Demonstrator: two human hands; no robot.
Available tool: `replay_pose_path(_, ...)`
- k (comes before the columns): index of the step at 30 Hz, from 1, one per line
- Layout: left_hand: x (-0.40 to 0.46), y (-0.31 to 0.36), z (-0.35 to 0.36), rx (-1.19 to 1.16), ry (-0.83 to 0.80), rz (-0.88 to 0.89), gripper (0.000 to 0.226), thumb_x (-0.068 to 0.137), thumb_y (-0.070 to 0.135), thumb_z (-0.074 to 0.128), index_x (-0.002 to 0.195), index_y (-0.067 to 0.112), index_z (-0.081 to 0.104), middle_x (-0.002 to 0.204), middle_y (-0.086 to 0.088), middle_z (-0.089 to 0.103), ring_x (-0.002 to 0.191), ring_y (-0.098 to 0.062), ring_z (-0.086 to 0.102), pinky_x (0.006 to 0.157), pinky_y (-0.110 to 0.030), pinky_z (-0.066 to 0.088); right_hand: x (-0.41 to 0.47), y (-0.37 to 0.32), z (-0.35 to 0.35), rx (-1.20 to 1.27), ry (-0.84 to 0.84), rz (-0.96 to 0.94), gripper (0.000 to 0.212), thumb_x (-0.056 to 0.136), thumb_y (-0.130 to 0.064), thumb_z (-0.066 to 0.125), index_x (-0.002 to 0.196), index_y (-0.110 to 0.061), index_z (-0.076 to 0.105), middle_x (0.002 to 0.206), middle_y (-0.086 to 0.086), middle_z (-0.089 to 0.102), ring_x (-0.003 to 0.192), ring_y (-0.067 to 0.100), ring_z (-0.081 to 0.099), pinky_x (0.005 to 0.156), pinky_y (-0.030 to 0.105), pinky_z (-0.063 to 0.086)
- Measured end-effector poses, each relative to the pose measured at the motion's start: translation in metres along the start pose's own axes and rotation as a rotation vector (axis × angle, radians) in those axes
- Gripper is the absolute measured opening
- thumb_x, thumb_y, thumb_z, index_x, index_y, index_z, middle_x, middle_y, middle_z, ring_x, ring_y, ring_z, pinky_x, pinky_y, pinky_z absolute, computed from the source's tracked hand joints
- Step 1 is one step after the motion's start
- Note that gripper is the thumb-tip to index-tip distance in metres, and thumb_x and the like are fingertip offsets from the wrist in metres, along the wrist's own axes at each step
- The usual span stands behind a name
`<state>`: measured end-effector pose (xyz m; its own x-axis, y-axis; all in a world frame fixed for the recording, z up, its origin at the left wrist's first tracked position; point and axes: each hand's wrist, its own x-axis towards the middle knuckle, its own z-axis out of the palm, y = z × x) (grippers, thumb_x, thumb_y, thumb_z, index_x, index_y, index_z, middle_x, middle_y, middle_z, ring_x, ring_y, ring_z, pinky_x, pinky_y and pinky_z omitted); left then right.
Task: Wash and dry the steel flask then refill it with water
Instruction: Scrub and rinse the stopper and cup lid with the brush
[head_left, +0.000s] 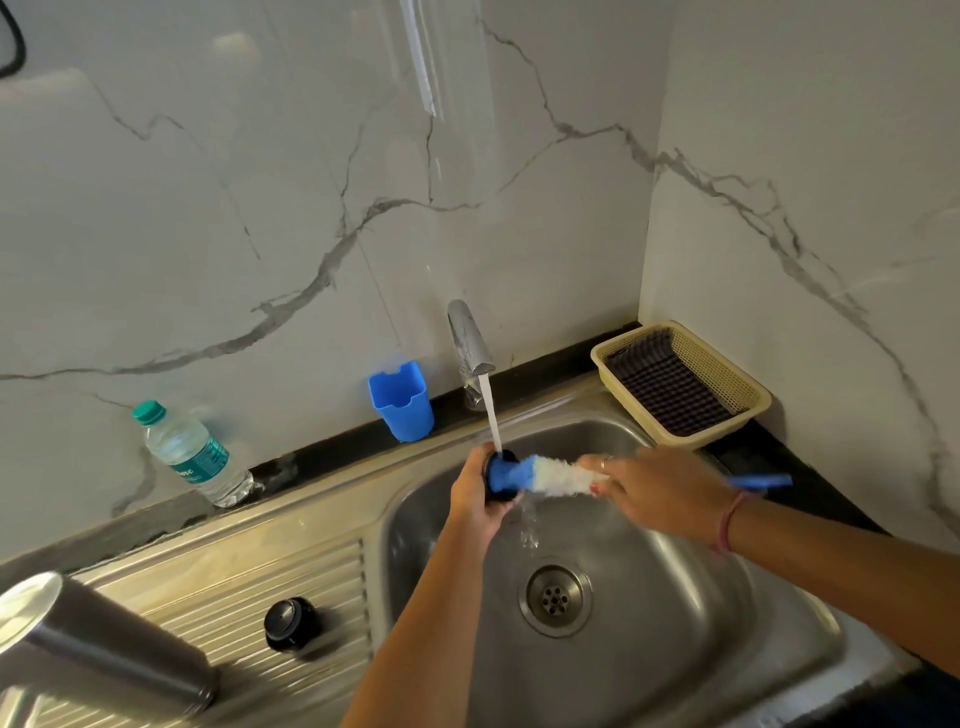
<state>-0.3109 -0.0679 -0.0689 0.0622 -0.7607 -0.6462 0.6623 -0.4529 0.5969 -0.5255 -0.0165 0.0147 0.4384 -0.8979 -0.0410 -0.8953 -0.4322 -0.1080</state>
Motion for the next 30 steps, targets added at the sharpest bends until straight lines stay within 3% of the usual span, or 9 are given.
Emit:
replay_pose_path(3,0.000,0.001,0.000,-0.054,-0.032,0.026,0.026,0.089,0.023,0.069,0.107,0.005,0.066,0.098,-0.014,0.069,0.094,-0.026,0.065,0.104,-0.046,0.049,0.009,-0.003,-0.002,1.044,-0.501,0.529,0.037,0.101,-0.038,0.044,0.128,-0.016,0.055,0.066,-0.005,0.053,0.047,0.006,0.046,0.040,0.020,0.040)
replay_pose_path(6,0.002,0.002,0.000,-0.071,-0.040,0.032,0.031,0.089,0.025,0.070,0.112,0.004,0.066,0.095,-0.013,0.069,0.095,-0.025,0.064,0.105,-0.045,0.048,0.010,-0.002,-0.010,1.377,-0.630,0.705,0.034,0.100,-0.038,0.045,0.123,-0.013,0.053,0.055,-0.010,0.029,0.036,0.001,0.019,0.028,0.014,0.016)
replay_pose_path(8,0.002,0.003,0.000,-0.067,-0.028,0.020,0.029,0.090,0.025,0.069,0.110,0.005,0.065,0.102,-0.015,0.068,0.101,-0.028,0.064,0.103,-0.047,0.049,0.002,-0.007,-0.012,1.092,-0.482,0.483,0.036,0.102,-0.032,0.044,0.134,-0.018,0.051,0.059,-0.010,0.043,0.037,0.001,0.036,0.034,0.013,0.027)
replay_pose_path(12,-0.001,0.002,0.003,-0.008,-0.019,-0.007,0.024,0.094,0.027,0.064,0.106,0.006,0.063,0.107,-0.018,0.067,0.102,-0.033,0.063,0.102,-0.051,0.048,-0.014,-0.008,-0.009,-0.307,-0.066,-0.109,0.060,0.100,-0.013,0.034,0.153,-0.026,0.007,0.092,0.007,0.062,0.072,0.018,0.060,0.058,0.029,0.045)
replay_pose_path(16,-0.001,-0.003,0.003,0.030,0.012,-0.042,0.030,0.092,0.027,0.068,0.113,0.006,0.061,0.112,-0.019,0.067,0.101,-0.034,0.066,0.085,-0.051,0.055,-0.012,0.000,-0.008,-0.572,-0.020,-0.292,0.067,0.101,-0.008,0.036,0.152,-0.022,-0.004,0.092,0.011,0.057,0.073,0.020,0.057,0.057,0.032,0.044)
replay_pose_path(20,0.001,-0.005,0.000,0.036,0.008,-0.031,0.030,0.093,0.024,0.066,0.117,0.005,0.060,0.113,-0.020,0.065,0.102,-0.034,0.064,0.088,-0.050,0.054,-0.010,-0.015,0.006,0.362,-0.142,0.184,0.029,0.102,-0.033,0.039,0.126,-0.024,0.052,0.076,-0.004,0.055,0.060,0.007,0.048,0.053,0.018,0.035)
replay_pose_path(24,0.000,-0.004,-0.001,0.040,0.000,0.010,0.032,0.090,0.022,0.070,0.116,0.006,0.062,0.109,-0.016,0.066,0.100,-0.028,0.065,0.078,-0.042,0.056,-0.003,-0.010,0.006,1.320,-0.516,0.666,0.029,0.100,-0.036,0.047,0.117,-0.015,0.058,0.057,-0.008,0.037,0.041,0.003,0.025,0.033,0.016,0.021)
replay_pose_path(28,0.001,-0.006,-0.001,0.003,-0.019,-0.020,0.038,0.091,0.027,0.068,0.122,0.006,0.060,0.119,-0.020,0.065,0.111,-0.035,0.063,0.091,-0.052,0.053,-0.011,-0.004,-0.004,0.121,-0.246,0.125,0.042,0.102,-0.027,0.040,0.144,-0.026,0.039,0.098,-0.003,0.066,0.077,0.015,0.064,0.065,0.027,0.050)
replay_pose_path(30,0.003,-0.008,0.001,-0.010,-0.010,-0.020,0.036,0.092,0.027,0.067,0.121,0.006,0.061,0.114,-0.019,0.067,0.106,-0.034,0.065,0.095,-0.053,0.052,-0.012,0.001,-0.006,-0.441,-0.046,-0.157,0.057,0.102,-0.014,0.035,0.152,-0.027,0.012,0.093,0.005,0.063,0.073,0.020,0.062,0.059,0.031,0.048)
